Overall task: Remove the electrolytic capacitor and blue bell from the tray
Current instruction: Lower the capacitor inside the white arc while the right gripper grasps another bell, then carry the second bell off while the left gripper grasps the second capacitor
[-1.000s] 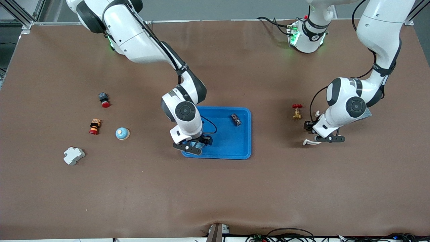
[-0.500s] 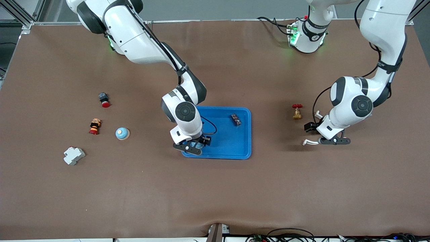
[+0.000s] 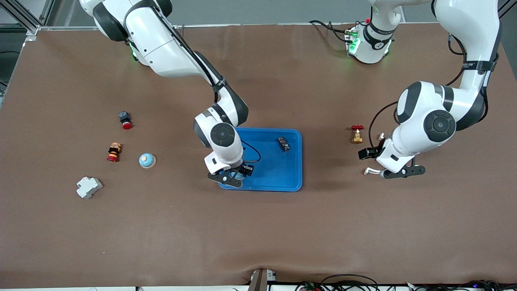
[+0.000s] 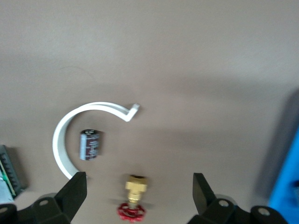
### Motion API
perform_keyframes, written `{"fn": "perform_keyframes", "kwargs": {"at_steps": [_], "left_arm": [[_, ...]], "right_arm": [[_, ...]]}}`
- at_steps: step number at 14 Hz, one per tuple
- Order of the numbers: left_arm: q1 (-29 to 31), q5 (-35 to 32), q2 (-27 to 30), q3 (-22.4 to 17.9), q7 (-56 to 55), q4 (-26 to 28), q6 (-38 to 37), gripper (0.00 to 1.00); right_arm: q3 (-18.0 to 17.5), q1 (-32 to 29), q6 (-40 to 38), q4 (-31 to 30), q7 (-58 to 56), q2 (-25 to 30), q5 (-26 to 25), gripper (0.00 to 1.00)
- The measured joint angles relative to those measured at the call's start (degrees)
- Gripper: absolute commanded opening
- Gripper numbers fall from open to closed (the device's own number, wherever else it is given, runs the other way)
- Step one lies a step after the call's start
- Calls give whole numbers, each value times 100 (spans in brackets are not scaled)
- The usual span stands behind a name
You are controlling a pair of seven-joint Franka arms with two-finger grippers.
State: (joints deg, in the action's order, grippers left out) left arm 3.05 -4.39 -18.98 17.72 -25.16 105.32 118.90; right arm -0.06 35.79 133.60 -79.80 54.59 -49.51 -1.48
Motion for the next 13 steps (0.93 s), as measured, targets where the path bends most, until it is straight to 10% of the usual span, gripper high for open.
{"fn": "perform_keyframes", "kwargs": {"at_steps": [13], "left_arm": [[-1305,0,-902,514,-3863,-1032,1,100]], "right_arm": [[-135,-884,-2323,808,-1691,729,147,0]]}}
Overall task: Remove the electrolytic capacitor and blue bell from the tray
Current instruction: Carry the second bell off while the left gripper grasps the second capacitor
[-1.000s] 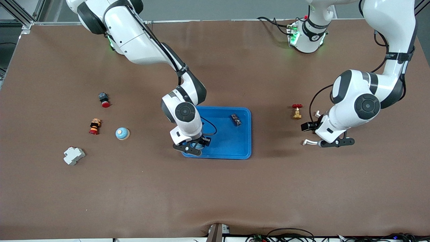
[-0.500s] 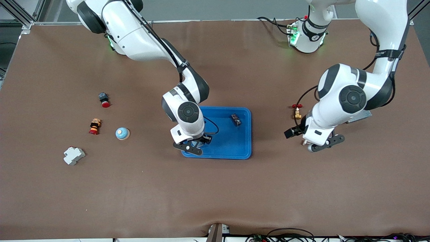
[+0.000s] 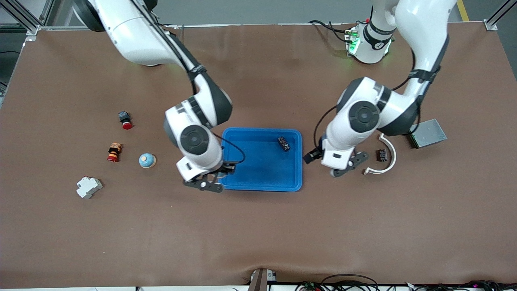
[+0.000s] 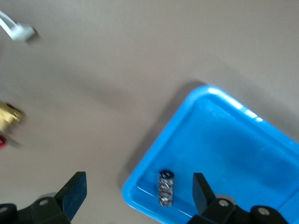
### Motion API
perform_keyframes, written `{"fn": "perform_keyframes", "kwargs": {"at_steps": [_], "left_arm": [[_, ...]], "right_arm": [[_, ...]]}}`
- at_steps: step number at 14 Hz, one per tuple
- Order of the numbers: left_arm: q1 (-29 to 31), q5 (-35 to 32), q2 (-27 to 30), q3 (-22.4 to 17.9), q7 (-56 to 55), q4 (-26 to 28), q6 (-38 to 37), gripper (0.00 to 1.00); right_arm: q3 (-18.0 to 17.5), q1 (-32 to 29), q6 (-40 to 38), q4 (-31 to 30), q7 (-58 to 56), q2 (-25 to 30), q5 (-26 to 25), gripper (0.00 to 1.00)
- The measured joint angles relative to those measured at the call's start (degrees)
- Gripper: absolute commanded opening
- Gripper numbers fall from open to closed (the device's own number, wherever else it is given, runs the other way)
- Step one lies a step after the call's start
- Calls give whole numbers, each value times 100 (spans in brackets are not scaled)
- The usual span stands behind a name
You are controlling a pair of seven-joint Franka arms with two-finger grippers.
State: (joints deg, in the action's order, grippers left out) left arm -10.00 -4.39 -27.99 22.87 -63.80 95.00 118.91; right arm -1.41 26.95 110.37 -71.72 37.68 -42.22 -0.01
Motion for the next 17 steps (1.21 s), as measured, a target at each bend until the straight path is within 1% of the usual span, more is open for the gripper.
{"fn": "perform_keyframes", "kwargs": {"at_steps": [3,5,7,12,14,17], "left_arm": [[-291,-10,-262,-7,-375,-49,238,100],[-452,-228,-421,-8,-729,-54,428,100],[-608,-452,-567,-7,-1163,-59,576,100],[-903,-508,-860,-8,-1704,-71,699,100],[-1002,-511,-972,-10,-1741,-74,706,100],[-1078,-689,-1117,-11,-1780,-74,709,100]], "right_arm": [[-8,-489,11,-230,-912,114,8,0],[-7,-763,199,-528,-1468,230,9,0],[-5,-1045,597,-979,-2047,389,9,0],[-5,-1784,1675,-2022,-3431,599,9,0],[-7,-1975,1979,-2262,-3795,599,9,0],[-10,-2149,2195,-2403,-4136,600,9,0]]}}
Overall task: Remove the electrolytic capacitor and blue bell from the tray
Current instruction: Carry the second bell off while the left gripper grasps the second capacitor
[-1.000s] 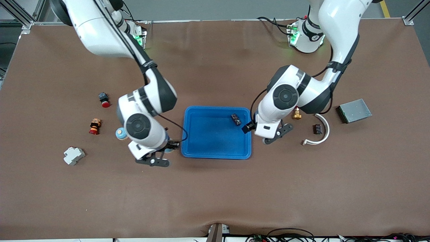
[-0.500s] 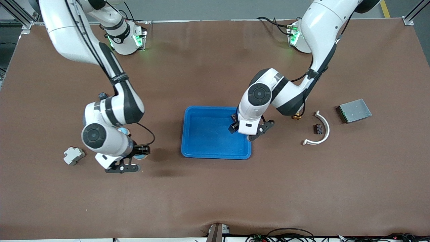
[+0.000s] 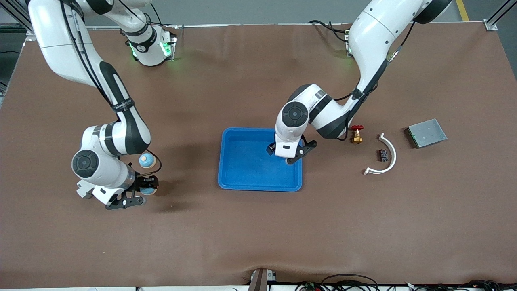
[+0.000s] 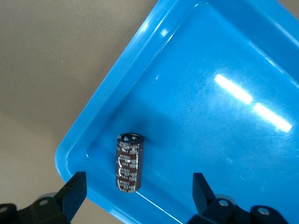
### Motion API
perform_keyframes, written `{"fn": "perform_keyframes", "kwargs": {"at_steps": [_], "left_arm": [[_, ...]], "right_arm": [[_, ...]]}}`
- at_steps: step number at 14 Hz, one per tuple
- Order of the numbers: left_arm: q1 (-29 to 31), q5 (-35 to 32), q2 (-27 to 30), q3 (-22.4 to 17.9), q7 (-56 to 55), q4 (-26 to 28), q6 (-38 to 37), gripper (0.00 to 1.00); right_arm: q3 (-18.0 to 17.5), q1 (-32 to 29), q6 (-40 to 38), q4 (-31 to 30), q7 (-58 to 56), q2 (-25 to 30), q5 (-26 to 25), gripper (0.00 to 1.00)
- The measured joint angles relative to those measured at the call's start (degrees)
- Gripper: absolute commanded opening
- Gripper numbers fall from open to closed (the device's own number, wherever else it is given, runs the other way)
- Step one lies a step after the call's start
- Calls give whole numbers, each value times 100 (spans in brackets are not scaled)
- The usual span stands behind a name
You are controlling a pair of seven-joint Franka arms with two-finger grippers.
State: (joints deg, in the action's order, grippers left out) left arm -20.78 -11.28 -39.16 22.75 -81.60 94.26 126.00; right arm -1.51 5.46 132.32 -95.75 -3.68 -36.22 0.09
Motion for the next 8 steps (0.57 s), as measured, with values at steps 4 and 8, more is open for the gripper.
{"fn": "perform_keyframes", "kwargs": {"at_steps": [4,8], "left_arm": [[-82,-306,-282,-1,-305,3,76,100],[-144,-329,-425,-1,-384,2,118,100]], "right_arm": [[-1,-183,351,-224,-379,0,0,0],[-3,-273,498,-295,-584,0,0,0]]}}
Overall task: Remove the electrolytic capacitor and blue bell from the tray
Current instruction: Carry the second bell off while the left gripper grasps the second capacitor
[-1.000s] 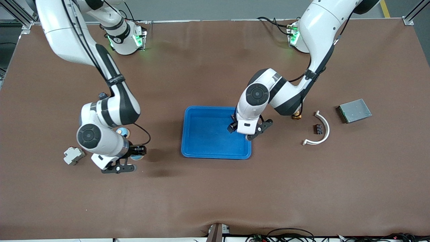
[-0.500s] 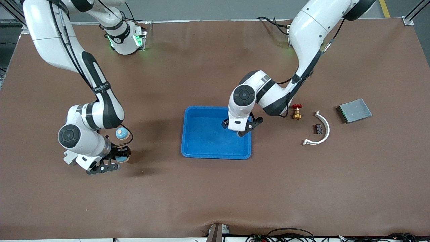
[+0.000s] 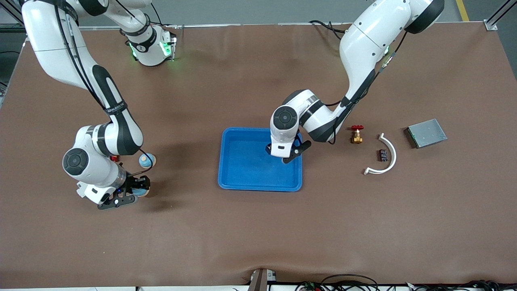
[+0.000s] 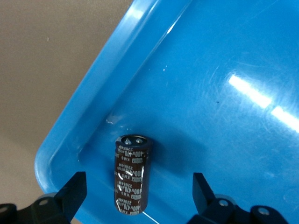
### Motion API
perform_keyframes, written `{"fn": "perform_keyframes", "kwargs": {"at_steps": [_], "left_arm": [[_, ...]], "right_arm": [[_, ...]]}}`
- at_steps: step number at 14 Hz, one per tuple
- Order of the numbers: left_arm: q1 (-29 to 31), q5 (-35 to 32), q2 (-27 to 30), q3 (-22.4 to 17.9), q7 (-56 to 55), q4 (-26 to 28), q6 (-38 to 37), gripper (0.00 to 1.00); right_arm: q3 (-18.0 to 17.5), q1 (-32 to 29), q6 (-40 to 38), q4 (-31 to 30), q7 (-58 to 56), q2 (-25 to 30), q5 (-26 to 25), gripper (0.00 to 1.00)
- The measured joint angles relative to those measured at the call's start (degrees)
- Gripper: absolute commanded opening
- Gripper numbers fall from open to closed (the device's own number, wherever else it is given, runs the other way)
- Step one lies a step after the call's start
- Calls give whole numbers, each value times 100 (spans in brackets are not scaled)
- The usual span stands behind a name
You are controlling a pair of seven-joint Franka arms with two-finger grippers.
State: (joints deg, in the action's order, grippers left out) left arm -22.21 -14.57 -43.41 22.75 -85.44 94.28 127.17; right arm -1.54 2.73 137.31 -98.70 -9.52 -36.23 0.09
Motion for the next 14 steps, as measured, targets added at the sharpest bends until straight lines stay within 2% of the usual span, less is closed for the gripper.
{"fn": "perform_keyframes", "kwargs": {"at_steps": [8,14], "left_arm": [[-32,-2,-48,-7,0,0,0,98],[-36,-3,-64,-11,-1,0,0,49]], "right_arm": [[-5,-62,318,-171,-123,-32,0,0],[-4,-86,483,-190,-248,-101,0,0]]}}
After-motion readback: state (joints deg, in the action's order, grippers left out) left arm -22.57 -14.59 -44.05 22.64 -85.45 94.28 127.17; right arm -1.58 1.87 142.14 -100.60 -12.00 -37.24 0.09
